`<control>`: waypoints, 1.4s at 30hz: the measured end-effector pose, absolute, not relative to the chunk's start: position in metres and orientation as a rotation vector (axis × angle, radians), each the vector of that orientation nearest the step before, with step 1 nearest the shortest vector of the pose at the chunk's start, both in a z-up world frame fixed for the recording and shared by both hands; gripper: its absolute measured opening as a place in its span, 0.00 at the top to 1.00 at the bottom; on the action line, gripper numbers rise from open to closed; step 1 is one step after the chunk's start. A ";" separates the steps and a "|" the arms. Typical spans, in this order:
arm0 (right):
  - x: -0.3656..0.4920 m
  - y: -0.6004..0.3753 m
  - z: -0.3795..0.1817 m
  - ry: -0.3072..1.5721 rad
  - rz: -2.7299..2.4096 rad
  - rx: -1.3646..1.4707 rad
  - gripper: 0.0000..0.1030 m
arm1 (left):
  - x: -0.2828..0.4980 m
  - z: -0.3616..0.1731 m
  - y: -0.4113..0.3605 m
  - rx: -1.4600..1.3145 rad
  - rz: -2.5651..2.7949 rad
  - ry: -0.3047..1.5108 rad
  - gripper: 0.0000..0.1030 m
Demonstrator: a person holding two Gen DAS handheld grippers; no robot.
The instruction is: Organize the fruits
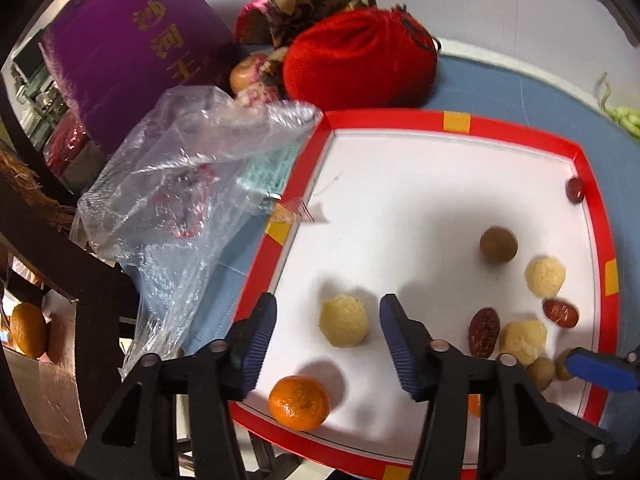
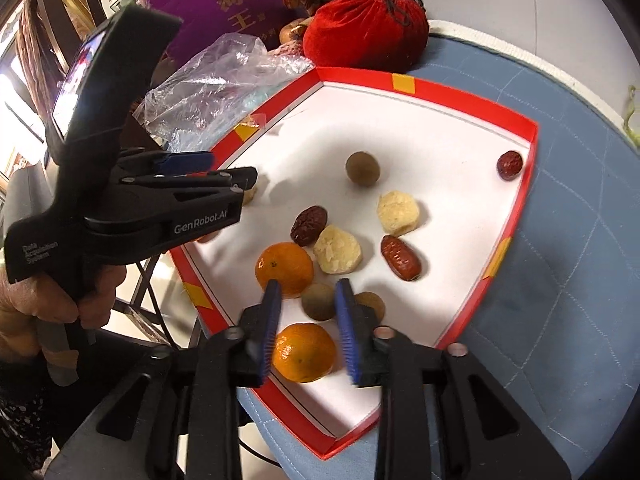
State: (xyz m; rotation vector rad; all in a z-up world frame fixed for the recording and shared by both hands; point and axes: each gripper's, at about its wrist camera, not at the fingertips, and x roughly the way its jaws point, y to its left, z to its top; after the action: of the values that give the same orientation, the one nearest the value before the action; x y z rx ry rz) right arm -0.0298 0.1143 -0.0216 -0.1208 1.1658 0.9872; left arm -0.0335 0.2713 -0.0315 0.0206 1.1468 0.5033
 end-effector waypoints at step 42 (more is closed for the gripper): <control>-0.154 -0.023 0.089 0.589 0.756 0.024 0.20 | -0.255 0.131 0.123 0.017 0.610 0.597 0.02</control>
State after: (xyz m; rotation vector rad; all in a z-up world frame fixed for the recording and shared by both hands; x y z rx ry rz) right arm -0.1543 -0.0229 0.0890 0.0235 0.5889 0.7558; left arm -0.2552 0.1227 0.1313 0.0174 0.5972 0.6104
